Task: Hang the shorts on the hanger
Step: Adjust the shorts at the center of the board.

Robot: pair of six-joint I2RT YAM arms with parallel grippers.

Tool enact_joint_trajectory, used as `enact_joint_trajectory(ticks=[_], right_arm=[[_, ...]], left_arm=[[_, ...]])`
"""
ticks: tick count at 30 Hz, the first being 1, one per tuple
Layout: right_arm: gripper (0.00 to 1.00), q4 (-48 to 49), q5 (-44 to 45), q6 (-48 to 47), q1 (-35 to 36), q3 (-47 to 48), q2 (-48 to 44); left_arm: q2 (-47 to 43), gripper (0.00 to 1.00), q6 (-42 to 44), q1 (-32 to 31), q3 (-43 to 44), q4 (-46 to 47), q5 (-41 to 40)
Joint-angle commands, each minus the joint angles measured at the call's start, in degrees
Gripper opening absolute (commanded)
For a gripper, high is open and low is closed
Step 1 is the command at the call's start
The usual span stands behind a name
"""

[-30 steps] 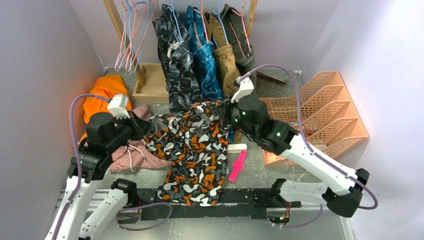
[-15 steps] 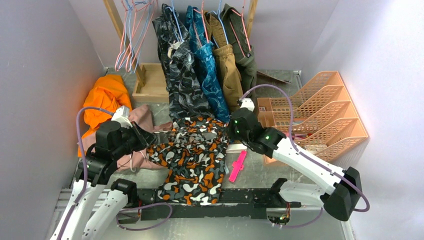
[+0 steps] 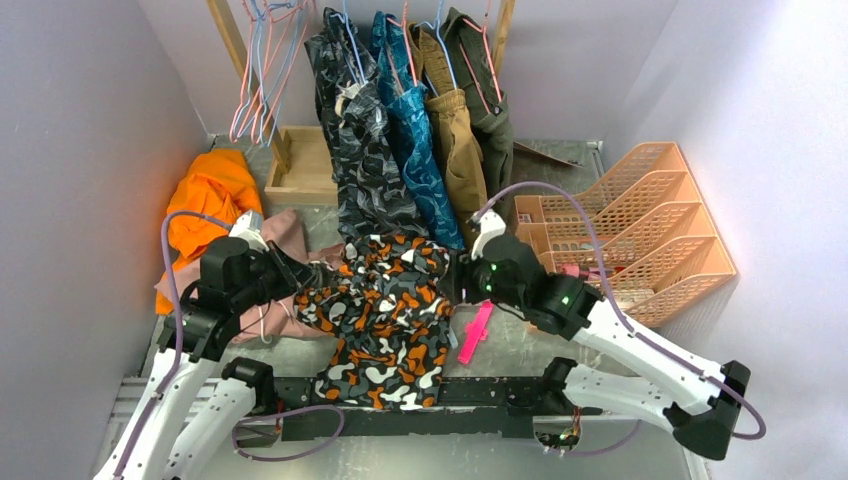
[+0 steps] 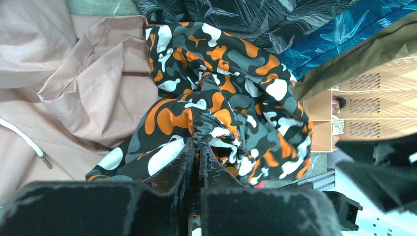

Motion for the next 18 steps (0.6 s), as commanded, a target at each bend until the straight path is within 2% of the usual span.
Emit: enact_joint_trajectory(ticks=[1,5,8,12,18], right_arm=[[0.56,0.3,2.2,-1.3,10.8,-2.2,-1.0],[0.56,0.6,12.2,0.2,23.5,-2.9,0.4],[0.52,3.0,13.2,-0.3,29.8,-4.4,1.8],[0.54,-1.3,20.7,4.1,34.6,-3.6,8.8],[0.59,-3.4,25.1,10.9,40.1,-2.3,15.4]], left_arm=[[1.0,0.07,-0.9,-0.2,-0.5,3.4,0.6],[2.1,0.07,-0.6,-0.2,0.3,3.2,-0.1],[2.4,0.07,-0.2,-0.2,0.8,2.7,-0.8],[2.2,0.07,-0.3,-0.2,0.8,2.2,-1.1],[1.1,0.07,-0.6,-0.2,0.0,1.9,-1.7]])
